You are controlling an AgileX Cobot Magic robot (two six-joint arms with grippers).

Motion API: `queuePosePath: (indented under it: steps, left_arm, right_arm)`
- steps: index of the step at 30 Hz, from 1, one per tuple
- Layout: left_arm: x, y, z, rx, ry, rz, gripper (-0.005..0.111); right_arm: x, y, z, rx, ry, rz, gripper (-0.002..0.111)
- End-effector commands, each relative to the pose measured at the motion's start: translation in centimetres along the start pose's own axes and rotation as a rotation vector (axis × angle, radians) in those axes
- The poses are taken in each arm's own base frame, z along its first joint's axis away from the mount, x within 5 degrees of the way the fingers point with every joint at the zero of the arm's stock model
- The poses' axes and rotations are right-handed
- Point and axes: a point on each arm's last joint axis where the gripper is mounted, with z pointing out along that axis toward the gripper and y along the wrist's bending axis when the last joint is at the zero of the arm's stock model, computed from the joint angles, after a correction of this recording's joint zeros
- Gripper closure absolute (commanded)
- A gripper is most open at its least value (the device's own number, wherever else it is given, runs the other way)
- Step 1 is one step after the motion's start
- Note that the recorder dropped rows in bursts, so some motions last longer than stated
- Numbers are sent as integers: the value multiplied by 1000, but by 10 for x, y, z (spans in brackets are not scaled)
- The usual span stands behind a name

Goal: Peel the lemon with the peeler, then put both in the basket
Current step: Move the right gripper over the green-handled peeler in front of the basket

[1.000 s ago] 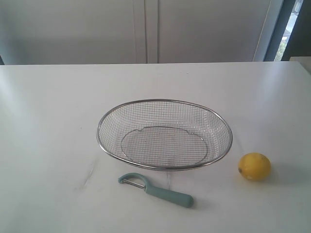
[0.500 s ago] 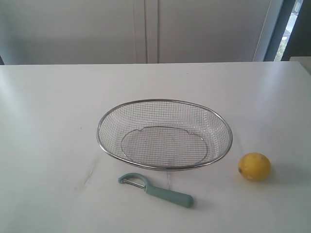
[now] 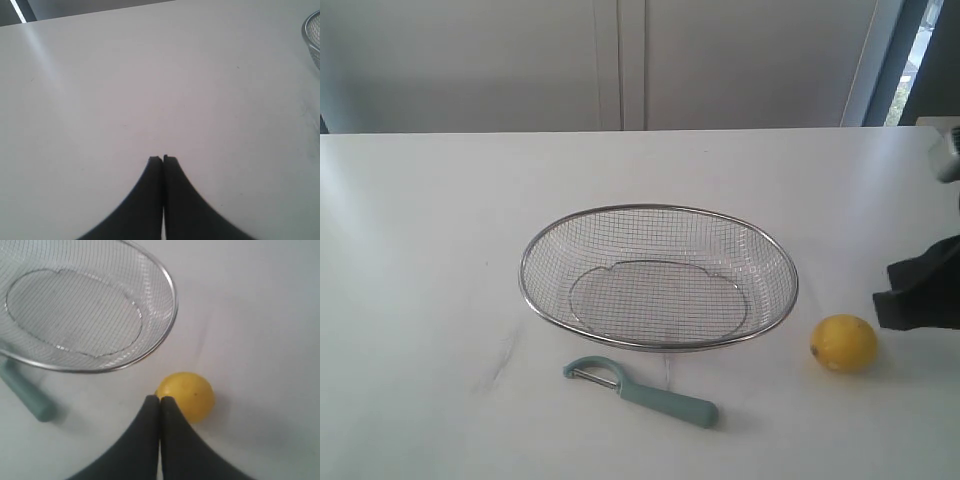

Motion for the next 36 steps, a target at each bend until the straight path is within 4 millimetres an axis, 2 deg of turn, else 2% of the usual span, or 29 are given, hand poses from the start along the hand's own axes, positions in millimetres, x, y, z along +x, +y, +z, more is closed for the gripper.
queuePosePath:
  steps: [1, 10, 15, 21, 28, 36]
  left_arm:
    - [1, -1, 0, 7, -3, -4, 107]
    - [1, -1, 0, 7, -3, -4, 107]
    - [1, -1, 0, 7, -3, -4, 107]
    - [1, -1, 0, 7, -3, -4, 107]
    - [1, -1, 0, 7, -3, -4, 107]
    - [1, -1, 0, 7, -3, -4, 107]
  right_arm:
    - [-6, 14, 7, -82, 92, -92, 108]
    - [-32, 37, 5, -166, 129, -135, 108]
    - [-46, 53, 11, -185, 167, -165, 108]
    - [-51, 82, 29, -224, 253, -263, 108]
    - [-55, 130, 58, -299, 397, -402, 108]
    - [-52, 178, 94, -303, 529, -610, 108]
